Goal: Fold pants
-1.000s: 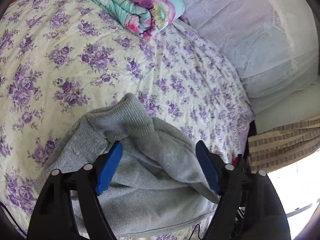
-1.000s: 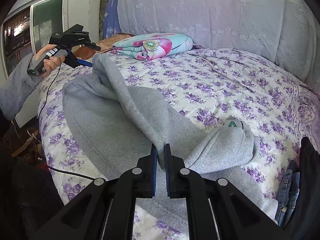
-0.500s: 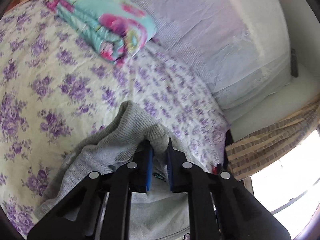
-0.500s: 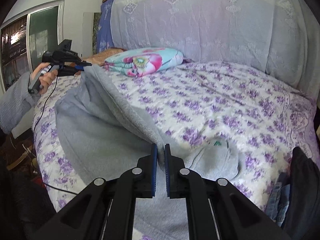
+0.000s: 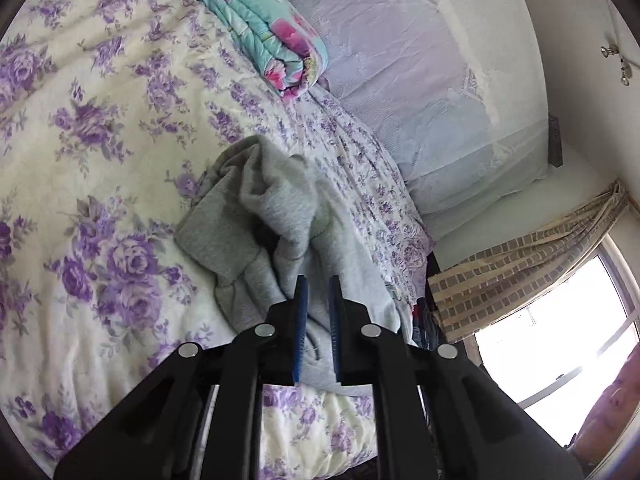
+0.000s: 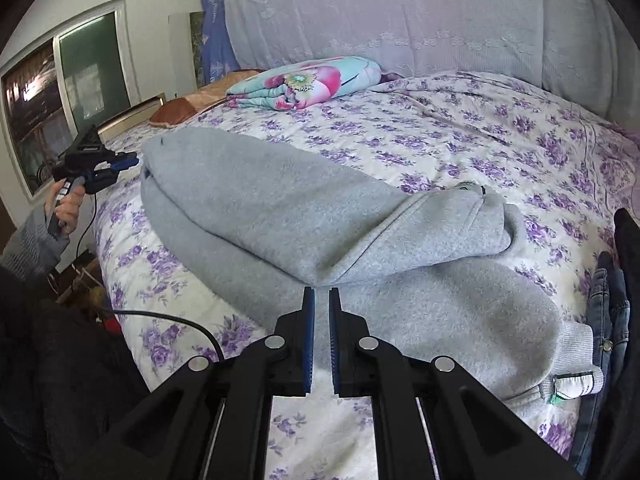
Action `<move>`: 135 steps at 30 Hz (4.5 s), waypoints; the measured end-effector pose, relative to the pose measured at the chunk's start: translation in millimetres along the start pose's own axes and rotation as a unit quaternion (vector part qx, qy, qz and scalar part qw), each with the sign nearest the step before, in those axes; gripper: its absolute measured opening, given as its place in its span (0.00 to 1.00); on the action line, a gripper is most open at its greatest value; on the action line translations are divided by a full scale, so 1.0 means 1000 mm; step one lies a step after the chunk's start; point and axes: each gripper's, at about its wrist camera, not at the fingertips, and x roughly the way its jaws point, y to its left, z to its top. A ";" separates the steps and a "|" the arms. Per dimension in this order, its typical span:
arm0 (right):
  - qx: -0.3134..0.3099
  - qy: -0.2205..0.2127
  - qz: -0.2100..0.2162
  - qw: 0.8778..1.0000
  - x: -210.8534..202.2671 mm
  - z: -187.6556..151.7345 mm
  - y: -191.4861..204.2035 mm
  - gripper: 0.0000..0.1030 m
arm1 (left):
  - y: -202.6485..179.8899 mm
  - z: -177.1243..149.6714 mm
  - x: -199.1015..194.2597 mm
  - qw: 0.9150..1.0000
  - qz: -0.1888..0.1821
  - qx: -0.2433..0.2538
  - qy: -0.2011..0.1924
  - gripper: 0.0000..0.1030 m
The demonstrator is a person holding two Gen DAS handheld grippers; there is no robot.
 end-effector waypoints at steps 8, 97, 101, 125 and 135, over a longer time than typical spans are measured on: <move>0.097 -0.016 0.051 0.994 0.009 0.009 -0.010 0.30 | -0.006 0.020 0.029 0.992 0.118 -0.040 0.003 0.75; 0.490 -0.131 -0.086 0.858 -0.045 -0.088 -0.130 0.55 | -0.044 -0.058 0.097 0.988 0.069 0.089 0.102 0.62; 0.478 -0.128 -0.096 0.864 -0.046 -0.080 -0.133 0.51 | -0.041 -0.057 0.096 0.990 0.065 0.079 0.100 0.62; 0.522 -0.090 -0.031 0.848 -0.042 -0.114 -0.144 0.12 | -0.021 -0.041 0.084 0.992 0.042 0.026 0.118 0.64; 0.552 -0.133 -0.032 0.822 -0.061 -0.118 -0.155 0.62 | -0.124 -0.070 0.124 0.972 0.023 0.171 0.157 0.66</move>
